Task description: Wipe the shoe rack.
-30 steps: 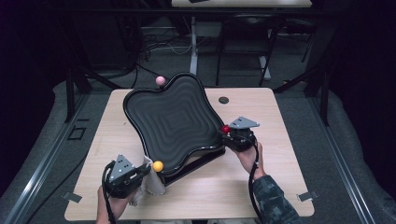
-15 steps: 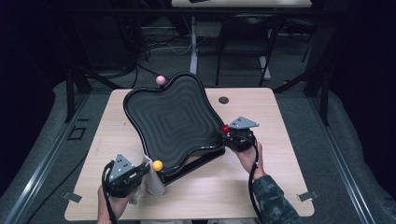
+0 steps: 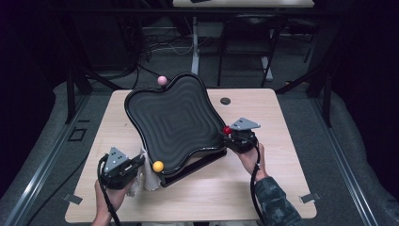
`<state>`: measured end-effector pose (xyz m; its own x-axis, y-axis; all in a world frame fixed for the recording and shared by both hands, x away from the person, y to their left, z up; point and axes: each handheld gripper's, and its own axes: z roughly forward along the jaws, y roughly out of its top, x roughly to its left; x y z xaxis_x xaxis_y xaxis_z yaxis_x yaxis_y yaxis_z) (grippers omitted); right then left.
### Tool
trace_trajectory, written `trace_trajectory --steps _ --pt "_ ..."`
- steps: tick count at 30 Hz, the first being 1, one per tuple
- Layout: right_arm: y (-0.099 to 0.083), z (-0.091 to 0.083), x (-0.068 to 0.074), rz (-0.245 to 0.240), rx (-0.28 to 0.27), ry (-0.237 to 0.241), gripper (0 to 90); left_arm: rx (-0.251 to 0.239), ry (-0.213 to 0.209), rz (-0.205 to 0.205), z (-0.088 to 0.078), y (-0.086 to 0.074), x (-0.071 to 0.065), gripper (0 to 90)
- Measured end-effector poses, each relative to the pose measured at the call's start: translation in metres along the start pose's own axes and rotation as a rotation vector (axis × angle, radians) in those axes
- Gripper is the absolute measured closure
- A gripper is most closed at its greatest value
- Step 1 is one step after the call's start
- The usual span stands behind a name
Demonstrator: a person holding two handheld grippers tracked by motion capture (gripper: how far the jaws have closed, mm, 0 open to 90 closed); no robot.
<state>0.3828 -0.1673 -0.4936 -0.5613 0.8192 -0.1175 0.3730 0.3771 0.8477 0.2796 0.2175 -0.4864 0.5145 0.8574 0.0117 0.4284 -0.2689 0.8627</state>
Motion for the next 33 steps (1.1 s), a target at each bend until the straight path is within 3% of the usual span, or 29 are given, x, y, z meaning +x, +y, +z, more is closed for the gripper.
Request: trace_trajectory --steps 13,22,33 --pt "0.0 0.0 0.0 0.0 0.001 -0.003 59.8 -0.021 0.034 -0.013 0.009 0.013 0.015 83.2" --pt "0.0 0.0 0.0 0.003 0.004 0.004 59.8 -0.054 0.071 -0.056 0.019 0.031 0.037 82.9" --pt "0.0 0.0 0.001 0.001 0.003 0.002 59.8 -0.081 0.11 -0.057 0.018 0.053 0.053 82.7"
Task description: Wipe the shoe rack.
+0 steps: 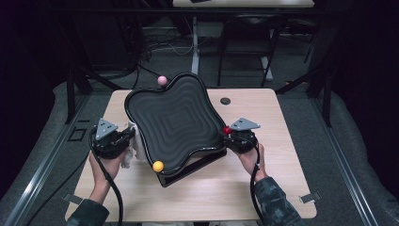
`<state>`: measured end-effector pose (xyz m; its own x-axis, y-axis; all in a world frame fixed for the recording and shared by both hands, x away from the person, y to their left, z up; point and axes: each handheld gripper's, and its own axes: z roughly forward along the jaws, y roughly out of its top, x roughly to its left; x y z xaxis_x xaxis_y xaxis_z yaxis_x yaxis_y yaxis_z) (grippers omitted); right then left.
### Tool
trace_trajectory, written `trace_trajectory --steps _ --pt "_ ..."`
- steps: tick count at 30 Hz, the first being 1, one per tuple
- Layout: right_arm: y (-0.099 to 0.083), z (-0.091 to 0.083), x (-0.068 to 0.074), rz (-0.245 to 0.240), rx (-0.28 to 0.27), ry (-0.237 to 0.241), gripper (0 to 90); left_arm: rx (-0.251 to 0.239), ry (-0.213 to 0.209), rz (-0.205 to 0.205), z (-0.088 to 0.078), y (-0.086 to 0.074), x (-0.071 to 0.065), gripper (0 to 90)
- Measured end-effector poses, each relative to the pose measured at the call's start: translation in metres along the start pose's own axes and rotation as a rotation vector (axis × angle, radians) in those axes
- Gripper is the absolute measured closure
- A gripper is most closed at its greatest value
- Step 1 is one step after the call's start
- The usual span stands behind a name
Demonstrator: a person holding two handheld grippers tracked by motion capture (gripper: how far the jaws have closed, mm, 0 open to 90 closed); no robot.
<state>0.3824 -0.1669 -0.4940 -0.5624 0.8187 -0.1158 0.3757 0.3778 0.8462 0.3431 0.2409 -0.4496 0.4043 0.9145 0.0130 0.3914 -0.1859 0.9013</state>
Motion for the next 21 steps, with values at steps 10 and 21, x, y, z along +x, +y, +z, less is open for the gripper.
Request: trace_trajectory --steps 10,21 --pt "0.0 0.0 0.0 -0.006 0.002 -0.001 59.8 -0.021 0.032 0.024 0.002 0.03 0.012 82.3" --pt "0.0 0.0 -0.001 -0.021 0.004 0.007 59.8 -0.015 0.074 0.006 0.008 0.047 0.031 82.0"
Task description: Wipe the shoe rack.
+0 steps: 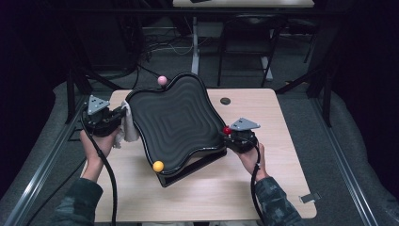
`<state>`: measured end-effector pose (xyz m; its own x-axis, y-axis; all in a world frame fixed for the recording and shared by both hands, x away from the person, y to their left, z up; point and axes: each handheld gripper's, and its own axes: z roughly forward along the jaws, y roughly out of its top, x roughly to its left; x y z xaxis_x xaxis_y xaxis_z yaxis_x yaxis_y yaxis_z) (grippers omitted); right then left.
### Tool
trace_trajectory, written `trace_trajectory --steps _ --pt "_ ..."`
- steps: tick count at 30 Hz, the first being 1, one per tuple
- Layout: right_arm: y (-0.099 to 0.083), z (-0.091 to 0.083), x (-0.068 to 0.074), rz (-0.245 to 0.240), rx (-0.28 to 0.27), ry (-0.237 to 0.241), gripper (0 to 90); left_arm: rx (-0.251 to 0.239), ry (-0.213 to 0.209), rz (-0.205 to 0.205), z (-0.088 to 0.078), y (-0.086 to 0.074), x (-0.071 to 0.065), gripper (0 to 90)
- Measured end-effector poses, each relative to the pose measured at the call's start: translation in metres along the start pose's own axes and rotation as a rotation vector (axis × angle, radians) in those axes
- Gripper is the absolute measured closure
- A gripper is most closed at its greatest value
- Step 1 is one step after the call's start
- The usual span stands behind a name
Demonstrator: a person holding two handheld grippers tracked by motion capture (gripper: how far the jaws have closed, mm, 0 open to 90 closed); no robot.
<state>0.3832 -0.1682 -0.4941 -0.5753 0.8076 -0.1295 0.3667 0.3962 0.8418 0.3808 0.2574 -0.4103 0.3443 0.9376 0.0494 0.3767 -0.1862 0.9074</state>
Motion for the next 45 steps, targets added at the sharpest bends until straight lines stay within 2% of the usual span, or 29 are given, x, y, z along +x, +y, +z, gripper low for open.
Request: trace_trajectory --steps 3,7,13,16,21,23,25,26,27,29,30,31,32,36,39,40,41,42,45 --pt "0.0 0.0 0.0 -0.004 0.0 0.002 59.8 -0.001 -0.001 -0.005 -0.002 -0.003 0.001 81.9" --pt "0.0 0.001 -0.001 -0.006 -0.006 0.0 59.8 0.003 0.007 -0.004 -0.006 -0.014 0.002 81.9" --pt "0.0 0.001 -0.002 -0.016 -0.006 0.007 59.8 -0.007 -0.001 -0.027 -0.017 -0.032 0.004 81.7" --pt "0.0 0.001 -0.003 -0.029 0.001 -0.001 59.8 -0.028 -0.004 -0.037 -0.028 -0.043 0.003 81.8" --pt "0.0 0.001 -0.003 -0.046 0.003 0.004 59.8 -0.032 -0.009 -0.04 -0.033 -0.058 -0.002 81.9" --pt "0.0 0.001 -0.004 -0.05 0.0 0.013 59.9 -0.003 -0.004 -0.009 -0.033 -0.066 -0.004 81.9" --pt "0.001 0.001 -0.004 -0.054 0.005 0.006 59.9 -0.008 0.001 -0.006 -0.034 -0.067 -0.004 81.9" --pt "0.001 0.001 -0.004 -0.067 0.006 0.009 59.9 0.0 -0.017 -0.011 -0.035 -0.068 -0.002 81.8" --pt "0.001 0.001 -0.004 -0.067 0.006 0.009 59.9 0.0 -0.017 -0.011 -0.035 -0.068 -0.002 81.8" --pt "0.001 0.0 -0.006 -0.077 0.017 0.017 59.9 0.006 -0.014 0.003 -0.035 -0.07 -0.004 81.9" --pt "0.001 0.0 -0.008 -0.086 0.016 0.024 59.9 0.017 -0.025 0.009 -0.034 -0.072 -0.004 81.9" --pt "0.001 0.0 -0.009 -0.095 0.02 0.011 59.9 0.021 -0.022 0.013 -0.034 -0.073 -0.004 81.8" --pt "0.001 0.0 -0.011 -0.102 0.019 0.041 59.9 0.022 -0.025 0.015 -0.034 -0.073 -0.005 81.9" --pt "0.0 0.0 -0.019 -0.112 0.019 0.006 59.7 0.011 0.007 0.043 -0.034 -0.076 -0.007 81.8" --pt "-0.001 0.0 -0.021 -0.101 0.026 -0.019 59.5 0.015 0.01 0.057 -0.034 -0.077 -0.009 81.8" --pt "-0.001 0.0 -0.022 -0.064 0.029 -0.041 58.4 0.027 -0.002 0.059 -0.031 -0.079 -0.011 81.8" --pt "-0.001 0.0 -0.022 -0.064 0.029 -0.041 58.4 0.027 -0.002 0.059 -0.031 -0.079 -0.011 81.8" --pt "-0.002 0.002 -0.022 -0.009 0.022 -0.051 56.5 0.047 -0.019 0.068 -0.026 -0.083 -0.015 81.8" --pt "-0.003 0.002 -0.024 0.019 0.014 -0.033 58.9 0.072 -0.038 0.08 -0.02 -0.087 -0.021 81.9"
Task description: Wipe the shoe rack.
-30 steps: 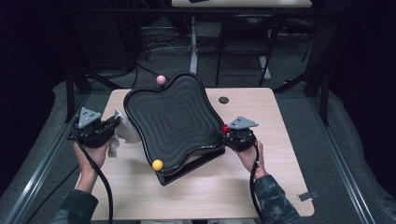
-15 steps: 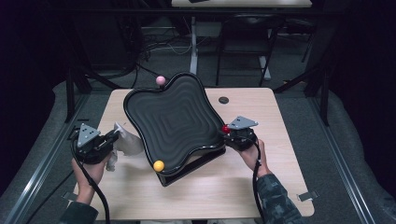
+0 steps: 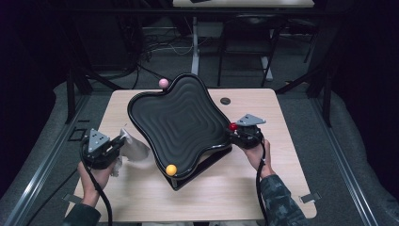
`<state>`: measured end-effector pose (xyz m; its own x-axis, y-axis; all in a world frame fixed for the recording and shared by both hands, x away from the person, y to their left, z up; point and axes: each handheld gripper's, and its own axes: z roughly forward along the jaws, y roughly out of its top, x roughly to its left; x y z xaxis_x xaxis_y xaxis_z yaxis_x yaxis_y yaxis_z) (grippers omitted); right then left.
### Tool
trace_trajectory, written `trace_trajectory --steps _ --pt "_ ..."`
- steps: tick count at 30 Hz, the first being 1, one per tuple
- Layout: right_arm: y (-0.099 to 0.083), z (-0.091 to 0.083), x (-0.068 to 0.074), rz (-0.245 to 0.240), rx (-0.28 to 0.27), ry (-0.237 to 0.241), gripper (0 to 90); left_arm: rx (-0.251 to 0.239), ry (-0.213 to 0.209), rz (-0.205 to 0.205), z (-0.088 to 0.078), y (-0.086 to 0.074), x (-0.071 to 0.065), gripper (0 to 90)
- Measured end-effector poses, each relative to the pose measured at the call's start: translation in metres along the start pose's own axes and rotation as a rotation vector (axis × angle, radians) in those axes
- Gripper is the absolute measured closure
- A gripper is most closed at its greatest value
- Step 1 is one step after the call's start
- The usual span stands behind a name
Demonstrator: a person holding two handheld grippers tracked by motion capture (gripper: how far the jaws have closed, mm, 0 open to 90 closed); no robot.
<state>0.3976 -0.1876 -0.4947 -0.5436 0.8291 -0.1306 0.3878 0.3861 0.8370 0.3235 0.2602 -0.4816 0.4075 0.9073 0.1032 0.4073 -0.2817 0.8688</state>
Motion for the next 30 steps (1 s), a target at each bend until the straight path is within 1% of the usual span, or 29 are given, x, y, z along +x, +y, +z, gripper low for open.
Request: trace_trajectory --steps 1,2,3,4,5,6,7,8,9,10,11,12,13,14,15,16,18,19,21,23,24,25,26,27,30 --pt "0.0 0.0 0.001 0.003 0.0 -0.007 59.5 0.013 -0.006 0.009 0.004 -0.002 -0.003 81.9" --pt "0.0 0.0 0.001 0.011 -0.001 -0.008 59.6 0.04 -0.027 0.016 0.012 -0.007 -0.009 81.9" --pt "0.0 0.0 0.001 0.013 0.0 -0.003 59.6 0.05 -0.037 0.017 0.017 -0.01 -0.012 81.9" --pt "0.0 0.0 0.001 0.013 0.0 -0.003 59.6 0.05 -0.037 0.017 0.017 -0.01 -0.012 81.9" --pt "-0.001 0.0 0.001 0.01 -0.007 -0.015 59.7 0.049 -0.037 0.014 0.025 -0.017 -0.02 81.9" --pt "-0.002 0.0 0.001 0.012 -0.011 -0.011 59.7 0.061 -0.054 0.013 0.03 -0.02 -0.023 81.9" --pt "-0.002 0.0 0.001 0.015 -0.011 -0.009 59.7 0.068 -0.066 0.004 0.034 -0.022 -0.026 81.9" --pt "-0.002 0.0 0.001 0.015 -0.011 -0.009 59.7 0.068 -0.066 0.004 0.034 -0.022 -0.026 81.9" --pt "-0.002 0.0 0.001 0.009 -0.011 -0.009 59.8 0.079 -0.088 -0.032 0.043 -0.027 -0.03 81.9" --pt "-0.002 0.0 0.001 0.009 -0.011 -0.009 59.8 0.079 -0.088 -0.032 0.043 -0.027 -0.03 82.0" --pt "-0.002 0.0 0.001 0.005 -0.01 -0.007 59.8 0.084 -0.098 -0.062 0.048 -0.03 -0.033 82.0" --pt "-0.002 0.0 0.001 0.005 -0.01 -0.007 59.8 0.089 -0.103 -0.067 0.051 -0.031 -0.035 82.0" --pt "-0.002 0.0 0.001 0.005 -0.01 -0.005 59.9 0.104 -0.118 -0.077 0.058 -0.036 -0.04 82.0" --pt "-0.002 0.0 0.001 0.005 -0.01 -0.005 59.9 0.104 -0.118 -0.077 0.058 -0.036 -0.04 82.1" --pt "-0.002 0.0 0.001 0.008 -0.009 -0.008 59.9 0.134 -0.137 -0.075 0.066 -0.041 -0.045 82.1" --pt "-0.001 0.0 0.001 0.008 -0.006 -0.015 59.9 0.148 -0.136 -0.062 0.069 -0.043 -0.048 82.0" --pt "-0.002 0.0 0.001 0.009 -0.007 -0.012 60.0 0.173 -0.133 -0.036 0.075 -0.047 -0.052 82.1" --pt "-0.002 0.0 0.001 0.01 -0.009 -0.008 60.0 0.18 -0.134 -0.031 0.078 -0.049 -0.054 82.1" --pt "-0.002 0.0 0.001 0.011 -0.009 -0.009 60.0 0.19 -0.137 -0.03 0.081 -0.05 -0.055 82.2" --pt "-0.002 0.0 0.001 0.011 -0.008 -0.011 60.0 0.201 -0.128 -0.027 0.086 -0.053 -0.056 82.6" --pt "-0.002 0.0 0.001 0.011 -0.008 -0.011 60.0 0.201 -0.128 -0.027 0.086 -0.053 -0.056 82.5" --pt "-0.002 0.0 0.002 0.014 -0.008 -0.01 60.0 0.199 -0.118 -0.045 0.087 -0.054 -0.054 82.5" --pt "-0.002 0.0 0.002 0.013 -0.009 -0.01 60.0 0.199 -0.118 -0.045 0.087 -0.054 -0.054 82.5" --pt "-0.002 0.0 0.002 0.013 -0.008 -0.012 60.0 0.201 -0.106 -0.046 0.09 -0.055 -0.052 82.5" --pt "-0.002 0.0 0.002 0.014 -0.009 -0.012 60.0 0.199 -0.098 -0.04 0.092 -0.054 -0.052 82.6"
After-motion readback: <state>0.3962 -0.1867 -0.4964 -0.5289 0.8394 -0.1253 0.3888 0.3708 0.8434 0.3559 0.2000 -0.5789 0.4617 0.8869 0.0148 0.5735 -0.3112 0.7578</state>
